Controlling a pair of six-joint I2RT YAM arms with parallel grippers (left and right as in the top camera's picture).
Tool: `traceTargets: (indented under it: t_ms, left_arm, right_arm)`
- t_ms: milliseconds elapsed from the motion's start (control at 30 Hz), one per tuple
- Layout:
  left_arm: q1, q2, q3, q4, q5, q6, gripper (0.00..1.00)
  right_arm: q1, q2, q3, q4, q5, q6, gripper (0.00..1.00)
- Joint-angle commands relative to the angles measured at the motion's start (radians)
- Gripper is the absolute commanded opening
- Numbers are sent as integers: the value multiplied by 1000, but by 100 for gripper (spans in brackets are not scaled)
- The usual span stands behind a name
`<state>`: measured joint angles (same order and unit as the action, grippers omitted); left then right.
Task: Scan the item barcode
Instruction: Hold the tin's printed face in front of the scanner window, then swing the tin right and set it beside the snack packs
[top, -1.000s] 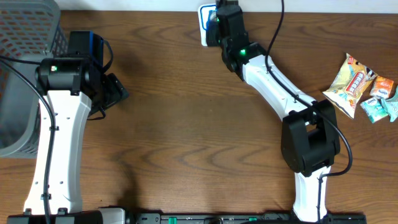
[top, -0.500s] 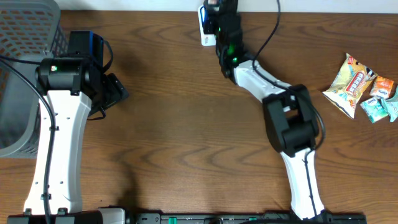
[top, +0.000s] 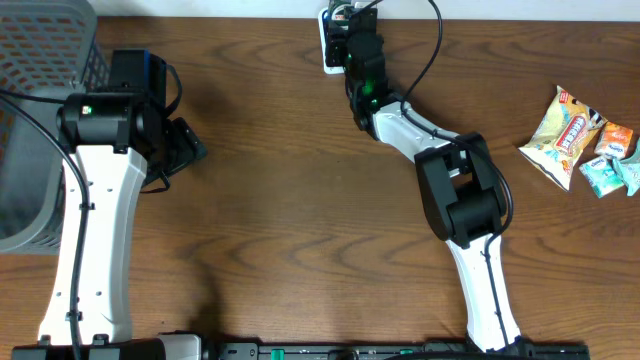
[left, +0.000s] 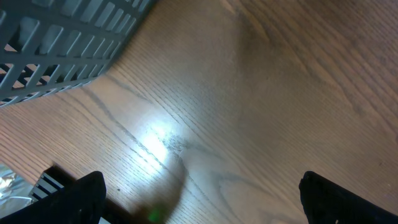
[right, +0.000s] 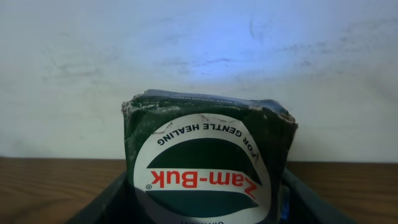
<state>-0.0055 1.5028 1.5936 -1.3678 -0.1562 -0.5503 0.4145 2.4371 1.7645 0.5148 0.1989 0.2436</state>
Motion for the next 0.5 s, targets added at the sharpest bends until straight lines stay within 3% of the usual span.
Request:
traceTargets:
  t_ms: [0,100,300,467]
  left_arm:
    - [3,0,0,-4,-10,-5,98]
    - [3,0,0,-4,-10,-5,98]
    - [3,0,0,-4,-10,-5,98]
    - [3,0,0,-4,-10,-5,98]
  right_arm:
    - [-35,-109,10,-30,10,-13,47]
    - [-72,-190,10,-140,9,-13,47]
    - [-193,-344,10,-527,10,-40,44]
    - [-325,-421,10,-877,12,-43,35]
